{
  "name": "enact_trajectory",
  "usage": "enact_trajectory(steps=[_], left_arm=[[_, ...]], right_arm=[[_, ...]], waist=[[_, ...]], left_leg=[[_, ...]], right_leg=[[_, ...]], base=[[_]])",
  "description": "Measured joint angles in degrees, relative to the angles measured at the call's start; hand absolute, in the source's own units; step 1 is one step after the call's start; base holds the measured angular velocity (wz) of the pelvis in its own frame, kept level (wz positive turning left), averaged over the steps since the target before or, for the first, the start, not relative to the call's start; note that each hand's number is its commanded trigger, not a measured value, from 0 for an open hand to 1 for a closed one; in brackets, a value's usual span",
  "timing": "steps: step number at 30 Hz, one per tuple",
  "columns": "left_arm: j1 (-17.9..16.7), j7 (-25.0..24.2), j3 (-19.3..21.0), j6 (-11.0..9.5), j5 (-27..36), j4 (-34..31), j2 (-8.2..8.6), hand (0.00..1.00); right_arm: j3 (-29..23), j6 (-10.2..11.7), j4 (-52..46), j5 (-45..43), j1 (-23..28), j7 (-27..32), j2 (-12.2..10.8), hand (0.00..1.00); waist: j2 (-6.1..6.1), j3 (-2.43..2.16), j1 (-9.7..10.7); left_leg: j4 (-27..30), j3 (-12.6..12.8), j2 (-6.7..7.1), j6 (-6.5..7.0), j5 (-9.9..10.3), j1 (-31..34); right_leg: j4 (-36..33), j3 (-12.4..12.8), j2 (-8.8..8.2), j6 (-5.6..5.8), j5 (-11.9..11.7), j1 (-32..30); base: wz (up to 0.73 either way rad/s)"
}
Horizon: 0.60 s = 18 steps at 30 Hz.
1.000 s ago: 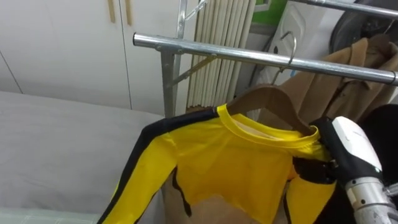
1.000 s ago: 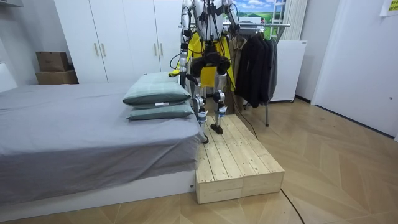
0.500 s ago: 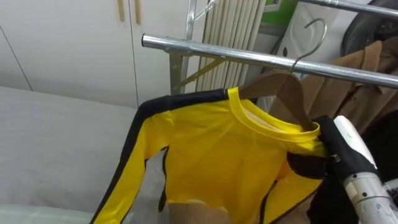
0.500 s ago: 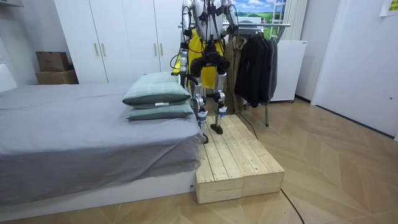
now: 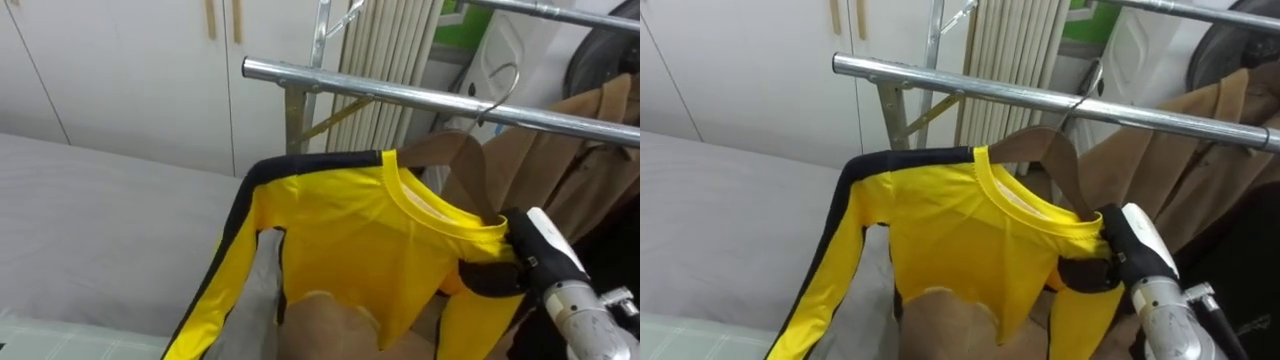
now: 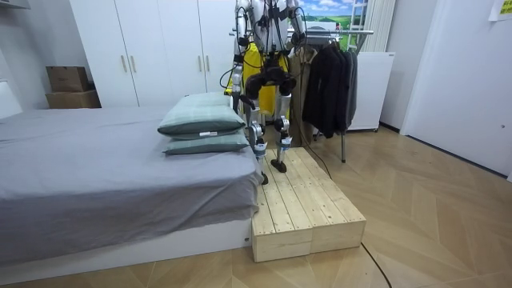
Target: Hang clothes
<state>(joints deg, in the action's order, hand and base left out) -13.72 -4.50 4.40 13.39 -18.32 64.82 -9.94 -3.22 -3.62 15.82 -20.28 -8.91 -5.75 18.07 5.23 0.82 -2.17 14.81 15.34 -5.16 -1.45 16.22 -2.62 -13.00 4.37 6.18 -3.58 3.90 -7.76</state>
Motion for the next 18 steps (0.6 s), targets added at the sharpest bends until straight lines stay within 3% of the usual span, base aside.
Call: enact_trajectory(steps=[18], left_arm=[[0.03, -0.09, 1.65, 0.0, -1.56, -0.56, -0.37, 0.0]], right_arm=[[-0.31, -0.01, 12.68, -1.85, -5.4, -2.11, 0.59, 1.0]], waist=[[0.91, 0.12, -0.04]], left_leg=[[0.7, -0.4, 0.0, -0.04, -0.11, -0.14]], right_leg=[[-1.0, -0.36, -0.08, -0.25, 0.42, -0.11]], base=[[0.0]])
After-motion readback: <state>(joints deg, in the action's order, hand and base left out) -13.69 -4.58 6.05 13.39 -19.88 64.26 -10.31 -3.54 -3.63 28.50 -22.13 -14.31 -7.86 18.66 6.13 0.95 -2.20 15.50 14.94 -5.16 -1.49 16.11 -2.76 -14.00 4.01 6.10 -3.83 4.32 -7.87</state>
